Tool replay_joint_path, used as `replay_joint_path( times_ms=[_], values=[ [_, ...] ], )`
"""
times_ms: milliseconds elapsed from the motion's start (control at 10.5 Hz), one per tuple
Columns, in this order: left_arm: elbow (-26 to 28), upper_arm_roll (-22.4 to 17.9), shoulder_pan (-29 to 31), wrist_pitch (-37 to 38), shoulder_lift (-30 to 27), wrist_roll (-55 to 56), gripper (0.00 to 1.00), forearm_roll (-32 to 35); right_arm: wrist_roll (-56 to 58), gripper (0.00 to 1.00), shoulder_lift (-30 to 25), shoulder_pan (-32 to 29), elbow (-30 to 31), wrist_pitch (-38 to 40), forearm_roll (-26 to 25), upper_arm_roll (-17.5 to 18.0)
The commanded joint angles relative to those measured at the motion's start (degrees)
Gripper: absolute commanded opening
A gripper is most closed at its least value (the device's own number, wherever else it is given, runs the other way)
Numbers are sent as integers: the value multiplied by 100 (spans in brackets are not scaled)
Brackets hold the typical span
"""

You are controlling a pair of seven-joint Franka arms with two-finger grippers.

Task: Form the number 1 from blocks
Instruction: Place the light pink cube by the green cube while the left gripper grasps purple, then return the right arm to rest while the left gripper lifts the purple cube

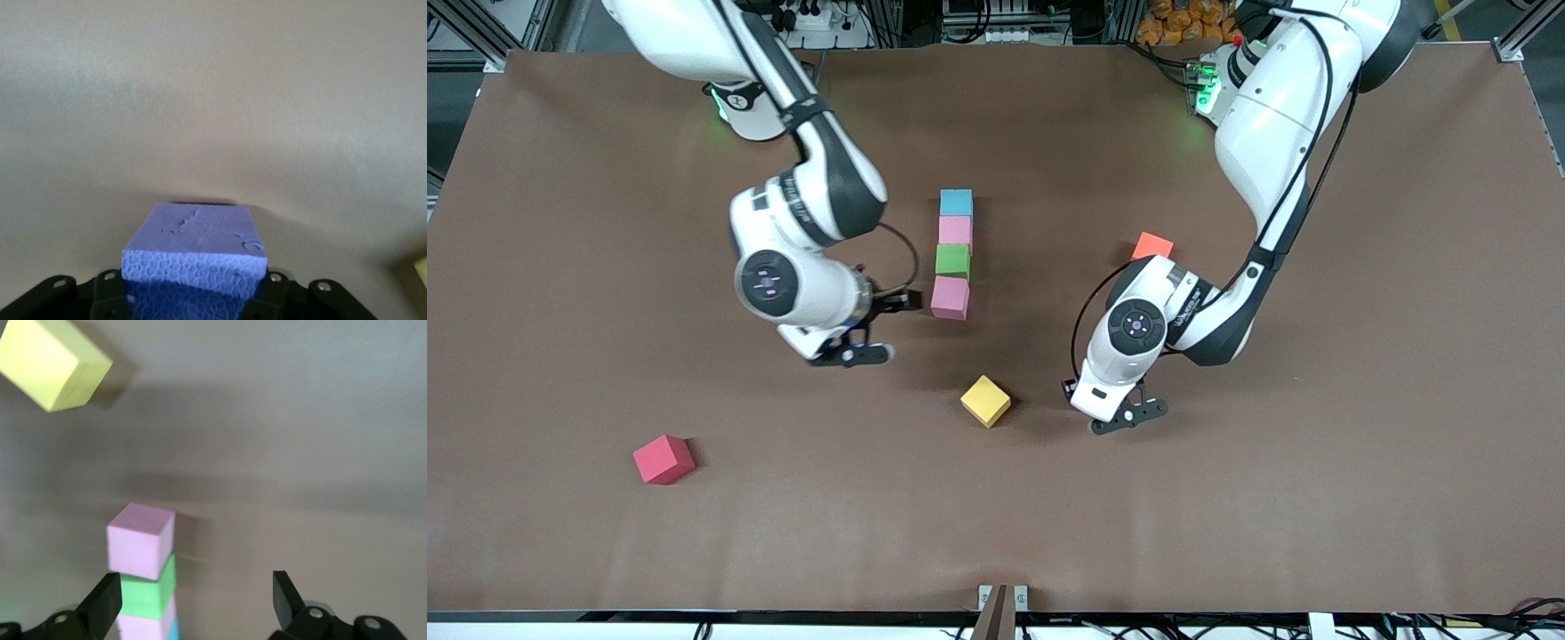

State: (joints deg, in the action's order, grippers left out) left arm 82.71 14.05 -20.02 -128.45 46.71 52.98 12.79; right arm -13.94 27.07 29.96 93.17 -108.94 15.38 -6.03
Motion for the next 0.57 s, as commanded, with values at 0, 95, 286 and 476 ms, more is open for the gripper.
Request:
replay_joint_path(
  times_ms=[0,95,286,476],
  values=[
    [892,360,-37,127,-871,455,0,74,260,100,-36,-262,-463,563,-1303,94],
    [1313,606,-63,127,-1196,676,0,74,286,100,-44,-350,-683,863,-1631,94],
    [1930,1264,-116,127,-1576,1456,0,153,391,100,-315,-674,-879,901,-1705,85],
    [2265,1522,-771,109,-1700,2553,0,354,331,100,-859,-1183,-835,770,-1670,76]
  ],
)
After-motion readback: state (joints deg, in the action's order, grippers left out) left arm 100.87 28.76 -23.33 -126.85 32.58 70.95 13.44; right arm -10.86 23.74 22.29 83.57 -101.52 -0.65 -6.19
